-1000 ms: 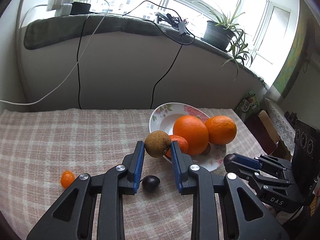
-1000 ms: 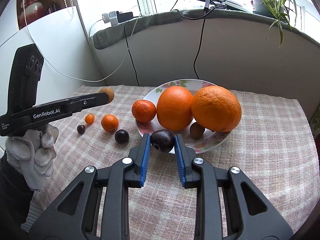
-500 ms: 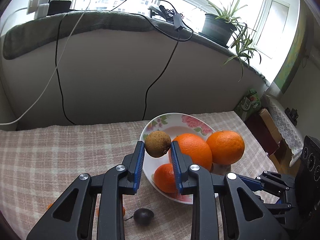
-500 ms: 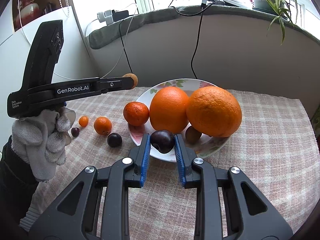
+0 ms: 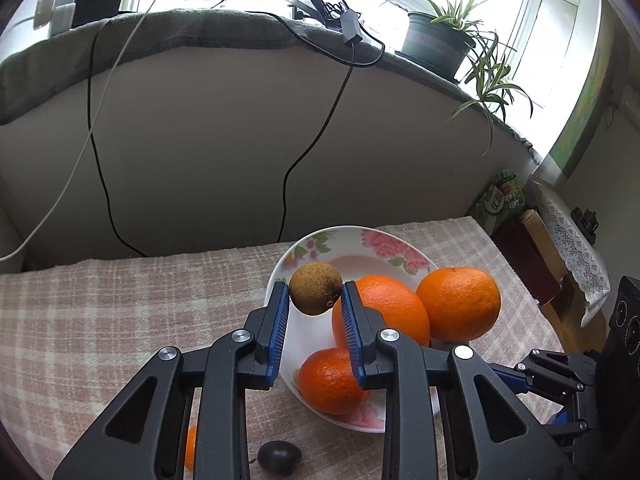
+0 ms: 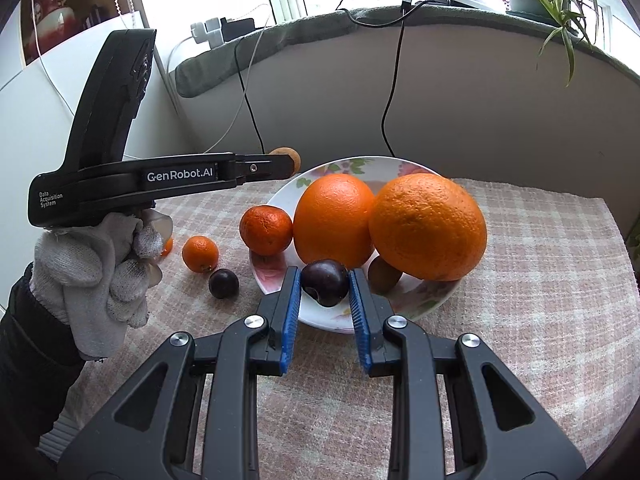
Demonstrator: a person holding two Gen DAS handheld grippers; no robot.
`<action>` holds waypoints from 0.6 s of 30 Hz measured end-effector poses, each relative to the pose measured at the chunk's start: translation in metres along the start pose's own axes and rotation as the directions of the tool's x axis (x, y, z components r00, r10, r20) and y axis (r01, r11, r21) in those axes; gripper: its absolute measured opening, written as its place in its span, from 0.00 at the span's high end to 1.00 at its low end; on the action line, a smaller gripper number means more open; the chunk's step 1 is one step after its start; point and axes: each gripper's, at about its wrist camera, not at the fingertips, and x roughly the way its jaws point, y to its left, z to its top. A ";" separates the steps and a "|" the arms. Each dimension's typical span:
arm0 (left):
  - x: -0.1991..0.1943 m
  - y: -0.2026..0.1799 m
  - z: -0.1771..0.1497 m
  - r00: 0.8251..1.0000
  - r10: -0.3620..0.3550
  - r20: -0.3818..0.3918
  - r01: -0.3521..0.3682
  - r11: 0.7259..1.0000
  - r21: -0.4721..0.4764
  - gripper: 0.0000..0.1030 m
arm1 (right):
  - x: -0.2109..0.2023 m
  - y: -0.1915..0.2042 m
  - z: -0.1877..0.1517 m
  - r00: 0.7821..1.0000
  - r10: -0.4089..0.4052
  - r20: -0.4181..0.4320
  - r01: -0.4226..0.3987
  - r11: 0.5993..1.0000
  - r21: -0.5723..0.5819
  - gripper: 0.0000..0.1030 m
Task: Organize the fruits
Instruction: 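Carry the kiwi with the left tool while the right tool carries the plum, release on plate, then withdraw both open tools from the plate toward the remaining dark fruit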
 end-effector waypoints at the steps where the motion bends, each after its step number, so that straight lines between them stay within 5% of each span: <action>1: 0.000 0.000 0.000 1.000 0.001 0.000 -0.001 1.000 0.002 0.75 | 0.000 0.000 0.000 1.000 0.000 0.000 0.000 1.000 -0.001 0.75; 10: 0.001 -0.005 0.001 1.000 0.007 0.005 -0.007 1.000 0.018 0.74 | -0.001 0.003 0.000 1.000 -0.003 0.004 0.003 1.000 -0.008 0.75; 12: 0.001 -0.005 0.001 1.000 0.005 0.011 -0.005 1.000 0.019 0.64 | -0.001 0.002 -0.001 1.000 -0.003 0.003 0.003 1.000 -0.005 0.74; 13: 0.000 -0.006 0.001 1.000 0.004 0.015 -0.004 1.000 0.020 0.61 | -0.001 0.002 -0.001 1.000 0.001 0.002 -0.001 1.000 -0.004 0.71; 15: 0.000 -0.007 0.001 1.000 0.008 0.016 -0.008 1.000 0.020 0.53 | -0.002 0.002 -0.001 1.000 0.001 0.010 -0.001 1.000 -0.003 0.47; 18: -0.003 -0.007 0.002 1.000 0.008 0.026 -0.008 1.000 0.015 0.40 | -0.008 0.004 -0.002 0.999 0.006 0.035 -0.006 1.000 -0.005 0.37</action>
